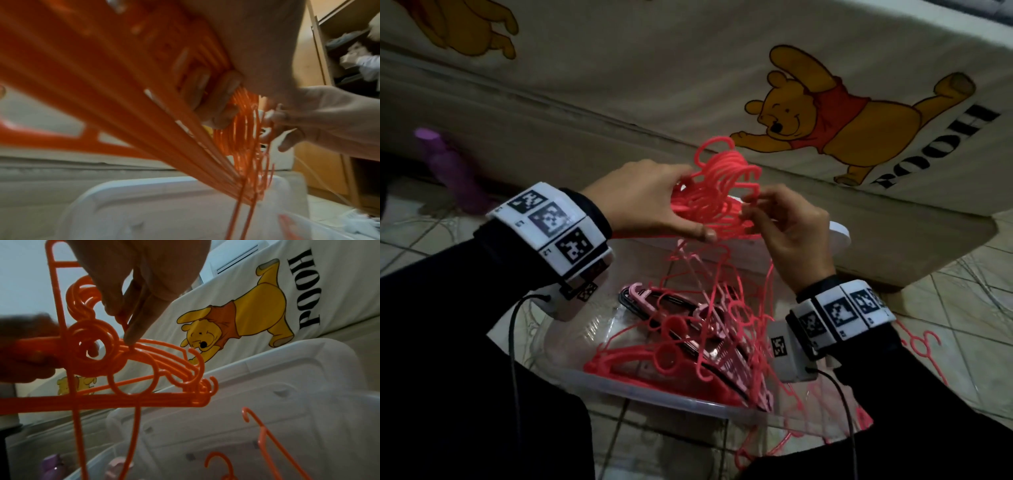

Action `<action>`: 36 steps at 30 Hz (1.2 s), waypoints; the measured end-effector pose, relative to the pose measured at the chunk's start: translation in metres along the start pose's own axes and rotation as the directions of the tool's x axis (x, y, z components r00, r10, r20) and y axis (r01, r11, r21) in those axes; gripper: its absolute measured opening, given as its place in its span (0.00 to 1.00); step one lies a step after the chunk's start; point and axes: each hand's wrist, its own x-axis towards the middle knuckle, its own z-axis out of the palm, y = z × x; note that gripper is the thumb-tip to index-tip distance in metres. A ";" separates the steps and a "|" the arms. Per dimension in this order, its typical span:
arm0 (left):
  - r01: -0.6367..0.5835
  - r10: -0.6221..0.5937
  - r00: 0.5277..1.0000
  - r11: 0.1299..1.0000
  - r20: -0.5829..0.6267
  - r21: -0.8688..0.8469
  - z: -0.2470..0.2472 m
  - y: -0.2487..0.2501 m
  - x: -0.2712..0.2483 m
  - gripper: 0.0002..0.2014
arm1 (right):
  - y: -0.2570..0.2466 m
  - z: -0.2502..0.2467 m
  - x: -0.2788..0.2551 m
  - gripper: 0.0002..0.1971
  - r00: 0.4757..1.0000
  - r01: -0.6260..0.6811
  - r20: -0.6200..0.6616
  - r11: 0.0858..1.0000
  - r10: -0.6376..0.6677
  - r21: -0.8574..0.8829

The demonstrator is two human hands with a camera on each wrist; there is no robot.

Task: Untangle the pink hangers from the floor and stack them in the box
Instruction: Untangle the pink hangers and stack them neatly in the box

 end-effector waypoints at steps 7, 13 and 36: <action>0.007 -0.007 0.999 1.000 -0.043 -0.017 0.003 0.000 0.004 0.22 | -0.010 -0.003 0.000 0.11 0.996 -0.045 -0.077 0.999 0.044 -0.012; -0.002 -0.037 0.984 0.977 -0.176 -0.215 -0.007 -0.002 0.009 0.23 | 0.003 0.005 -0.012 0.10 0.988 -0.136 0.048 0.977 0.146 -0.165; -0.024 -0.030 0.972 0.974 -0.235 -0.224 -0.001 -0.004 0.012 0.26 | 0.002 0.065 -0.061 0.14 0.725 -0.241 0.545 0.897 0.421 -0.372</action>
